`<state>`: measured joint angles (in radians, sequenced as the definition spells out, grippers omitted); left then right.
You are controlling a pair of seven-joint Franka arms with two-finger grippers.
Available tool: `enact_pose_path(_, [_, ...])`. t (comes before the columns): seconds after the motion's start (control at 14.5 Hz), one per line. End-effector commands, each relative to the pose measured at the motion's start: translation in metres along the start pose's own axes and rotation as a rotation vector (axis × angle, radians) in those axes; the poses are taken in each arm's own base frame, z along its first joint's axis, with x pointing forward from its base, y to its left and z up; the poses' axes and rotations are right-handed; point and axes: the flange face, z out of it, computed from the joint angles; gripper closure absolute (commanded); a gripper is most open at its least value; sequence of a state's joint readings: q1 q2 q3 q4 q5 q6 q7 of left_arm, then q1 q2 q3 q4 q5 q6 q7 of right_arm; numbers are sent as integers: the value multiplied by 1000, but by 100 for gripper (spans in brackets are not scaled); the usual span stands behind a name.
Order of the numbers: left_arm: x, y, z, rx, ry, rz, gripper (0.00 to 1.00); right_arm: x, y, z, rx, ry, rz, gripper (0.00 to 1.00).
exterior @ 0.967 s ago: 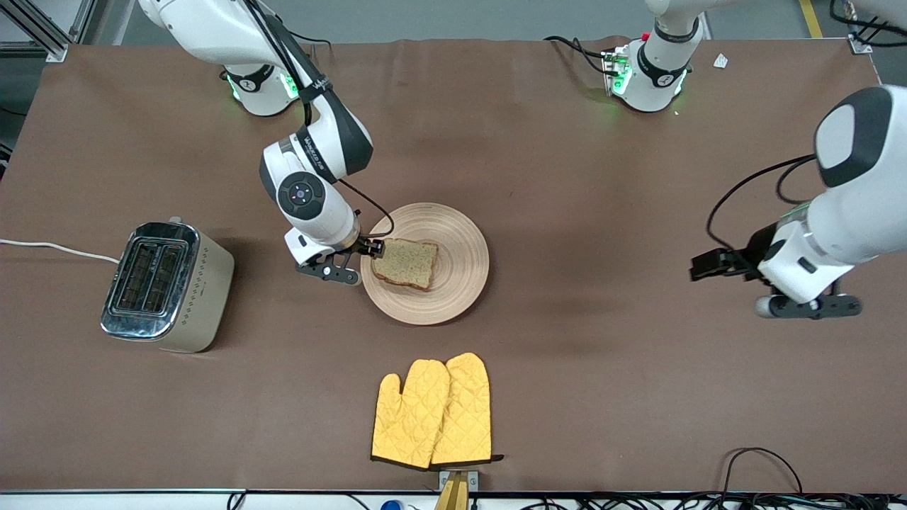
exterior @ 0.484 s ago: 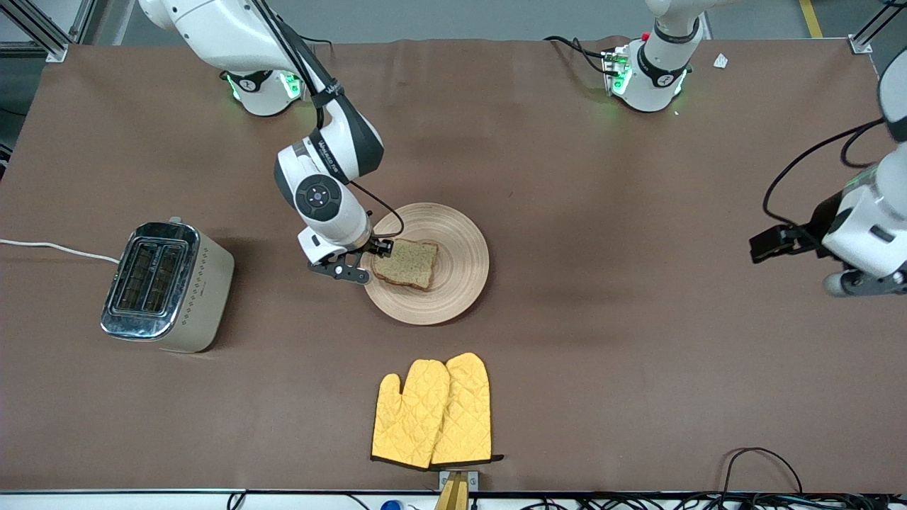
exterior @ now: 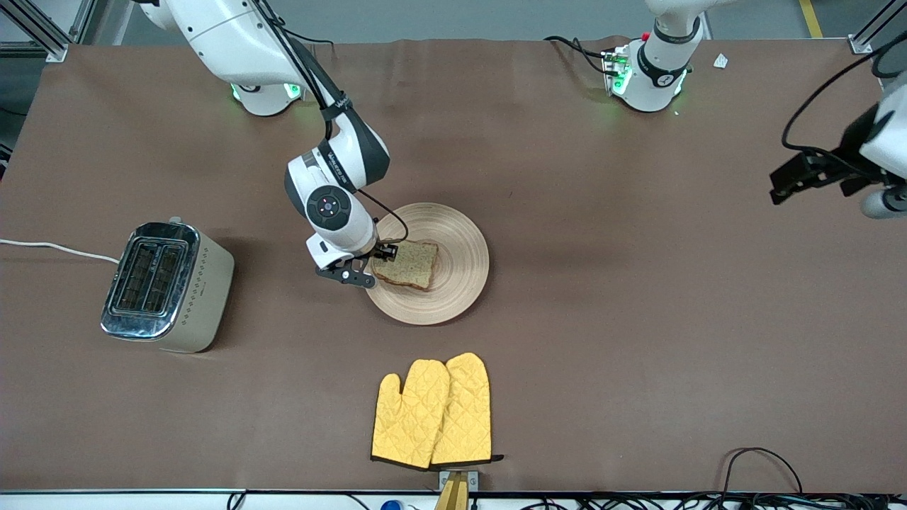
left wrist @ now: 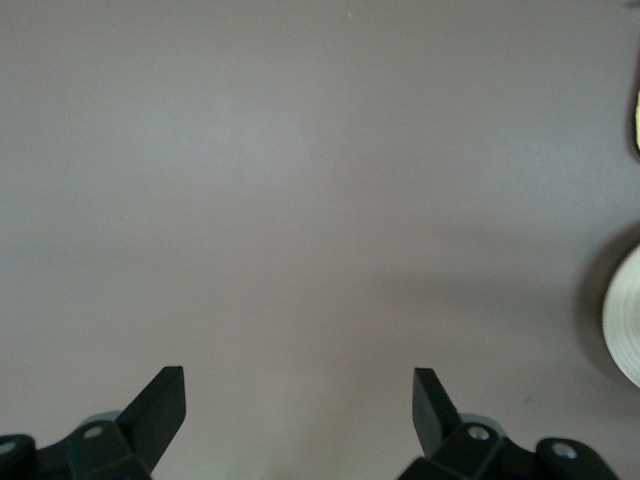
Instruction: Move plate and put bread in toaster
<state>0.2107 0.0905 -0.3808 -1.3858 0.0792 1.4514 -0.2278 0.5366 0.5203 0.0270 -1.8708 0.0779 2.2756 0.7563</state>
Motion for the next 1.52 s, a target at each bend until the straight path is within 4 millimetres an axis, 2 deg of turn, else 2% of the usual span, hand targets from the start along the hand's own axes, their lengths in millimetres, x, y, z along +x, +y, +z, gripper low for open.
enact_pose_path(0.0, [-36,-9,6,-39,-23,-31,0,4,-7,3,-6,13,9,36])
enact_pose_path(0.14, [-57,-4,10,-39,-32,-24,0,3,-9,6,-7,11,6,37])
enact_pose_path(0.28, [-70,-7,13,-34,-39,-16,0,1,-15,6,-9,12,-2,37])
enact_pose_path(0.35, [-74,-2,11,-33,-36,-2,0,0,-17,8,-11,12,-1,37])
enact_pose_path(0.62, [-70,0,4,-24,-20,49,0,2,-18,11,-12,12,3,40])
enact_pose_path(0.76, [-68,-3,3,-23,-15,92,0,2,-18,11,-12,12,3,54])
enact_pose_path(0.9, [-68,-5,2,-10,-11,97,0,3,-17,11,-19,18,-4,78])
enact_pose_path(1.04, [-67,-9,2,3,-8,118,0,3,-18,10,-21,18,-8,96])
enact_pose_path(1.31, [-58,-9,-1,-3,1,120,0,5,-18,2,-20,19,-12,100])
enact_pose_path(1.38, [-57,-9,1,-3,-3,120,0,5,-19,-9,-38,0,-10,100])
enact_pose_path(1.45, [-57,-9,1,-3,-3,120,0,7,-22,-32,-57,-15,-11,100])
